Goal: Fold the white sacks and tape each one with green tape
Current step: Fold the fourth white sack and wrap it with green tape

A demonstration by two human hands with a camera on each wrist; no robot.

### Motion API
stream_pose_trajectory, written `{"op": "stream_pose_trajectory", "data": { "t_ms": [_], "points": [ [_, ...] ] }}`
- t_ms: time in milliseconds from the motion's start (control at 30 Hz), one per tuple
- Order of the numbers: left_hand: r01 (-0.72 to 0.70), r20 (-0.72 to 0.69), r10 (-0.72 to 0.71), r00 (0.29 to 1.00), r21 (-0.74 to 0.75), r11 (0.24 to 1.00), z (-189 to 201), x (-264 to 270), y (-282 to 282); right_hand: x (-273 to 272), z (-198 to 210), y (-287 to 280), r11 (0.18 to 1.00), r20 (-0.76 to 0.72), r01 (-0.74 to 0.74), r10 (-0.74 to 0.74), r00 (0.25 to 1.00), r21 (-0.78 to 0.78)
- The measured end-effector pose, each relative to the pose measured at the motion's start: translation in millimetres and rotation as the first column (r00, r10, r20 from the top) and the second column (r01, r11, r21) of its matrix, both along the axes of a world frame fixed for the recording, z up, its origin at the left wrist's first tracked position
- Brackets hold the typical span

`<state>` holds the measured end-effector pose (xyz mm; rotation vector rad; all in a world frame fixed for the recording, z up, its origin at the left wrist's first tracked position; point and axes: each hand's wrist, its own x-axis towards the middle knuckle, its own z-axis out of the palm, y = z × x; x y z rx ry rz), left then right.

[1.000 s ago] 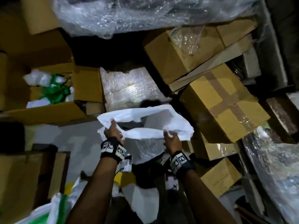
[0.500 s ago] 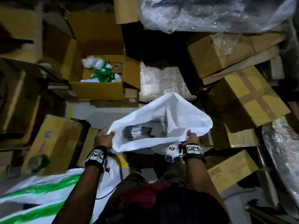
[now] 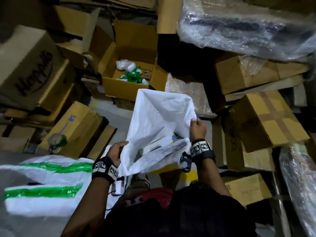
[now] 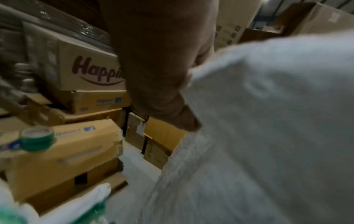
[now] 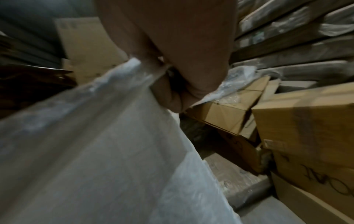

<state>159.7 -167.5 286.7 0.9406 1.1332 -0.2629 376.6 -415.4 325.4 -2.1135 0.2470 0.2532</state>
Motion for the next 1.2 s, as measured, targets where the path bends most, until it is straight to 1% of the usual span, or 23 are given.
{"op": "stream_pose_trajectory", "data": {
  "t_ms": [33,100,133,200,267,300,333,367,400,433,467,500,533,567,600,700,767,833,900,1000,1067,1133,1200],
  "points": [
    [-0.037,-0.023,0.039,0.999,0.052,0.998,-4,-11,-7,-7,4,-4,0.999,0.030,-0.049,0.049,0.998,-0.017],
    [-0.080,-0.072,0.103,0.992,0.269,0.960,-12,-31,-26,-24,7,-16,0.983,0.092,-0.175,0.180,0.979,-0.052],
    [-0.036,-0.133,0.112,0.985,0.473,0.880,-10,-39,-41,-32,8,-26,0.969,0.117,-0.234,0.241,0.963,-0.074],
    [0.143,-0.265,0.116,0.957,0.783,0.606,4,-55,-75,-52,4,-52,0.948,0.151,-0.294,0.310,0.939,-0.123],
    [0.125,-0.186,0.170,0.968,0.941,0.315,2,-75,-102,-72,1,-85,0.948,0.168,-0.278,0.302,0.938,-0.152],
    [0.108,-0.147,0.183,0.972,0.972,0.207,0,-86,-114,-81,1,-101,0.953,0.174,-0.256,0.284,0.943,-0.164],
    [0.093,-0.129,0.198,0.972,0.980,0.179,1,-98,-124,-89,1,-116,0.958,0.171,-0.229,0.258,0.951,-0.175],
    [0.064,-0.110,0.213,0.971,0.975,0.213,3,-108,-131,-96,3,-130,0.962,0.174,-0.213,0.243,0.954,-0.173],
    [0.017,-0.098,0.237,0.966,0.947,0.320,6,-116,-138,-103,6,-141,0.963,0.184,-0.211,0.241,0.953,-0.165],
    [-0.073,-0.081,0.300,0.951,0.880,0.470,6,-123,-143,-109,9,-148,0.961,0.208,-0.227,0.257,0.944,-0.157],
    [-0.206,-0.060,0.366,0.929,0.738,0.643,8,-130,-147,-113,13,-151,0.956,0.233,-0.246,0.278,0.932,-0.157],
    [-0.306,-0.041,0.390,0.920,0.546,0.780,6,-138,-151,-118,17,-151,0.952,0.262,-0.266,0.297,0.918,-0.150],
    [-0.354,-0.016,0.386,0.922,0.363,0.862,1,-146,-157,-123,22,-147,0.946,0.288,-0.291,0.321,0.902,-0.141],
    [-0.357,0.002,0.371,0.929,0.274,0.893,-3,-154,-164,-127,23,-142,0.935,0.314,-0.329,0.354,0.881,-0.130],
    [-0.347,0.027,0.350,0.936,0.230,0.909,-3,-160,-172,-134,27,-135,0.923,0.328,-0.365,0.384,0.863,-0.121],
    [-0.326,0.042,0.325,0.945,0.230,0.917,14,-173,-186,-155,29,-116,0.898,0.338,-0.432,0.434,0.835,-0.086],
    [-0.320,0.038,0.319,0.947,0.208,0.924,13,-187,-185,-169,25,-108,0.899,0.321,-0.431,0.432,0.843,-0.077],
    [-0.299,0.004,0.311,0.950,0.281,0.912,4,-209,-180,-184,19,-102,0.918,0.306,-0.392,0.391,0.868,-0.060],
    [-0.233,-0.052,0.281,0.958,0.425,0.875,-4,-234,-172,-198,14,-97,0.945,0.304,-0.326,0.321,0.897,-0.036],
    [0.011,-0.231,0.192,0.954,0.664,0.748,-10,-273,-162,-225,10,-88,0.984,0.341,-0.177,0.164,0.926,0.007],
    [0.127,-0.299,0.137,0.944,0.715,0.688,-11,-297,-153,-249,11,-78,0.998,0.361,-0.057,0.040,0.932,0.036],
    [0.091,-0.269,0.138,0.953,0.689,0.719,-8,-315,-143,-272,10,-69,0.996,0.388,0.054,-0.075,0.919,0.065],
    [-0.020,-0.225,0.191,0.956,0.595,0.803,-13,-326,-129,-290,10,-62,0.984,0.420,0.148,-0.178,0.890,0.104]
  ]
}}
